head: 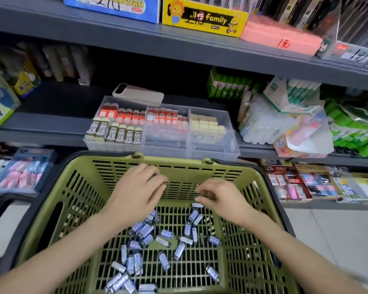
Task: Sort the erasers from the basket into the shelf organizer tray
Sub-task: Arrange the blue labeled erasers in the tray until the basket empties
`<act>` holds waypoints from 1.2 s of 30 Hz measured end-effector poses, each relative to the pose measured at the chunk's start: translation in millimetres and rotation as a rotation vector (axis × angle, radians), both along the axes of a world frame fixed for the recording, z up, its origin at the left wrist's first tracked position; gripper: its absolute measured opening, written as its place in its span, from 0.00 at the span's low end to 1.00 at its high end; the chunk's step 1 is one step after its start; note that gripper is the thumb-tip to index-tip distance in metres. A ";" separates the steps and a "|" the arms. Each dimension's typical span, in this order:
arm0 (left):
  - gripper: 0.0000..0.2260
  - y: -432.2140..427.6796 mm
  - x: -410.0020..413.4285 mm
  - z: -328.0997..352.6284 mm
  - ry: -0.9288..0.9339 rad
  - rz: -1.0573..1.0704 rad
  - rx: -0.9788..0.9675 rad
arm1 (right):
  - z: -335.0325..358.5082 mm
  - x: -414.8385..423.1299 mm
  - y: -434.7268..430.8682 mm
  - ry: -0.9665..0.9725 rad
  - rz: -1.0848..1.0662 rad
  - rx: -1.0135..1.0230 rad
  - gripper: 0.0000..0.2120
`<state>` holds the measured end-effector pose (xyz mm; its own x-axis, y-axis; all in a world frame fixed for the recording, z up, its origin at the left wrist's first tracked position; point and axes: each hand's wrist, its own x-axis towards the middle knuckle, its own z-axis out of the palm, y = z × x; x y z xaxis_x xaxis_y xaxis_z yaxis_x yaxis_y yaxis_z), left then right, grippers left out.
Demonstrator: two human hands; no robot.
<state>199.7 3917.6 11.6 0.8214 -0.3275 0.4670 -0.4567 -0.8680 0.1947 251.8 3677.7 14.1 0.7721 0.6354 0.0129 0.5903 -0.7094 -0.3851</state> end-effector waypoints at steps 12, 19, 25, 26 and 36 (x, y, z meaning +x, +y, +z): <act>0.45 25.9 3.6 -130.6 0.880 -0.120 0.444 | -122.7 -5.9 -7.2 0.140 0.135 -0.543 0.28; 0.42 27.2 6.0 -141.1 0.877 -0.135 0.381 | -139.4 -13.5 -14.3 0.233 -0.070 -0.431 0.19; 0.23 32.6 5.8 -144.2 0.880 -0.024 0.122 | -136.1 -14.7 -7.4 0.359 -0.291 -0.290 0.17; 0.25 32.5 5.2 -145.1 0.910 -0.008 0.107 | -135.2 -14.8 -7.1 0.370 -0.303 -0.294 0.18; 0.22 16.6 8.1 -147.7 0.957 0.079 0.133 | -125.4 -19.3 -11.8 0.451 -0.448 -0.190 0.17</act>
